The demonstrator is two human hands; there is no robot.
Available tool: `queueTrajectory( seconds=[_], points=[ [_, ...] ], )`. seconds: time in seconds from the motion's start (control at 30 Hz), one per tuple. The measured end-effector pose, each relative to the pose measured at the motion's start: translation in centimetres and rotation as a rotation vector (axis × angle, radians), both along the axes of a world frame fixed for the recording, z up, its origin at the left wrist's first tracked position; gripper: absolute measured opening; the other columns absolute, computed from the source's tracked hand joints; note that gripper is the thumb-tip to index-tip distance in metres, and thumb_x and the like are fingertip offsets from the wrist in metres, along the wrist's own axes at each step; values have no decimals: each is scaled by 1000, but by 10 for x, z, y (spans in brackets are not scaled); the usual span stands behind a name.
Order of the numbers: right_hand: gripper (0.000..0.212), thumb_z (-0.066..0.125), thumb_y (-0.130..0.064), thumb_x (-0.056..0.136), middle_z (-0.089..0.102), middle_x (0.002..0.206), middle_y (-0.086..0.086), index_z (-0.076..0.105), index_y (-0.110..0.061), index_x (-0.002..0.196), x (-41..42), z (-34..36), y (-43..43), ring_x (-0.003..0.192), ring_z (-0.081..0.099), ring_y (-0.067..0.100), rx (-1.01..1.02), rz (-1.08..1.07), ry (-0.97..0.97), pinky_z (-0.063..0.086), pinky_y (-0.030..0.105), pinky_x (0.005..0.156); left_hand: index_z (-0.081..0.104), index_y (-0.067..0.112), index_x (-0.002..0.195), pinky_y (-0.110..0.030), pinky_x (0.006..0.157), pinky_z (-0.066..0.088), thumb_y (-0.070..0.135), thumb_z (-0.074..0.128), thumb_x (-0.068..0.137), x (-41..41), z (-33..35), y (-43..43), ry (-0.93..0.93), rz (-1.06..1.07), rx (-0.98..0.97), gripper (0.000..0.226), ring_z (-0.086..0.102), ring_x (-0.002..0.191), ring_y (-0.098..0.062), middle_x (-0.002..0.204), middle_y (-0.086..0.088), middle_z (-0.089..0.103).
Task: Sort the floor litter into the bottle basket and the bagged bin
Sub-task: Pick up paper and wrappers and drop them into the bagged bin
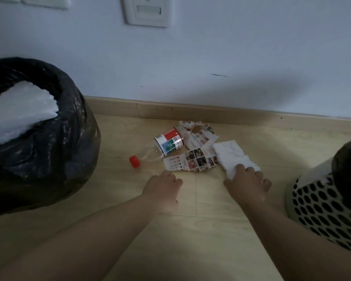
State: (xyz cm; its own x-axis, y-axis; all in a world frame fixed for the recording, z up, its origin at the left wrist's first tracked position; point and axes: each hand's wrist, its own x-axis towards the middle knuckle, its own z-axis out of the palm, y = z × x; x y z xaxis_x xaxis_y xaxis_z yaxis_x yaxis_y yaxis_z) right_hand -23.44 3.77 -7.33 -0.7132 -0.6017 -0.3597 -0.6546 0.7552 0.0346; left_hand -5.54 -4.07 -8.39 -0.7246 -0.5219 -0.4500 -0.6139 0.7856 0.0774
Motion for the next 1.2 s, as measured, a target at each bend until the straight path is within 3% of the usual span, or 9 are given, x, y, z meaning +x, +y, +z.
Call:
queueTrajectory(
  seconds=[0.23, 0.37, 0.43, 0.6, 0.73, 0.87, 1.0, 1.1, 1.2],
  points=[
    [63, 61, -50, 78, 32, 140, 7, 39, -15, 126, 18, -19, 12, 126, 37, 29, -64, -13, -74, 30, 41, 104, 54, 19, 117, -26, 86, 41, 24, 46, 89, 17, -13, -1, 183, 184, 78, 30, 43, 120, -17, 121, 2, 53],
    [65, 65, -49, 74, 36, 134, 4, 38, -16, 124, 28, -12, 7, 120, 42, 28, -141, -62, -156, 33, 40, 98, 53, 21, 124, -26, 92, 41, 25, 52, 91, 23, -8, -6, 390, 496, 340, 33, 47, 118, -14, 127, 4, 52],
    [68, 65, -49, 74, 33, 139, 3, 36, -18, 127, 35, -5, 0, 123, 40, 28, -247, -92, -206, 33, 42, 100, 54, 21, 120, -26, 84, 44, 28, 59, 90, 18, 2, -7, 576, 760, 582, 32, 53, 106, -14, 120, 2, 55],
    [72, 63, -54, 76, 23, 151, -2, 35, -26, 135, 65, 20, -21, 135, 31, 24, -459, 190, -179, 25, 41, 108, 49, 21, 119, -25, 72, 48, 31, 61, 88, 4, 24, -13, 896, 1056, 1108, 35, 57, 104, -14, 119, 1, 58],
    [74, 64, -54, 77, 28, 148, -11, 33, -28, 139, 90, 29, -33, 136, 30, 13, -553, 419, -373, 23, 36, 108, 59, 19, 118, -28, 67, 48, 23, 65, 87, 5, 32, -26, 1086, 1313, 1099, 32, 61, 96, -22, 111, -6, 66],
    [70, 56, -52, 85, 23, 153, -6, 26, -30, 143, 86, 25, -40, 138, 27, 18, -518, 373, -319, 21, 40, 111, 58, 15, 115, -26, 60, 48, 14, 63, 87, 23, 26, -35, 1094, 1429, 930, 28, 63, 81, -23, 99, -6, 67],
    [67, 54, -48, 87, 4, 158, 6, 19, -37, 143, 75, 2, -35, 142, 17, 33, -112, 447, -220, 26, 48, 110, 58, 10, 103, -20, 48, 42, 12, 62, 88, 42, 17, -33, 912, 1341, 871, 16, 53, 63, -14, 75, 0, 58],
    [59, 54, -52, 86, 11, 156, 3, 30, -38, 137, 79, -15, -18, 142, 15, 32, 52, 493, -309, 26, 48, 110, 58, 14, 108, -27, 73, 48, 20, 66, 87, 48, 7, -34, 771, 1350, 914, 24, 59, 88, -23, 91, -4, 61],
    [37, 54, -37, 89, 32, 145, 0, 46, -26, 124, 74, -23, -11, 135, 27, 24, -63, 491, -235, 32, 37, 105, 58, 18, 106, -36, 94, 48, 27, 68, 84, 48, -3, -32, 713, 1341, 952, 26, 58, 106, -26, 110, -4, 64]
  ],
)
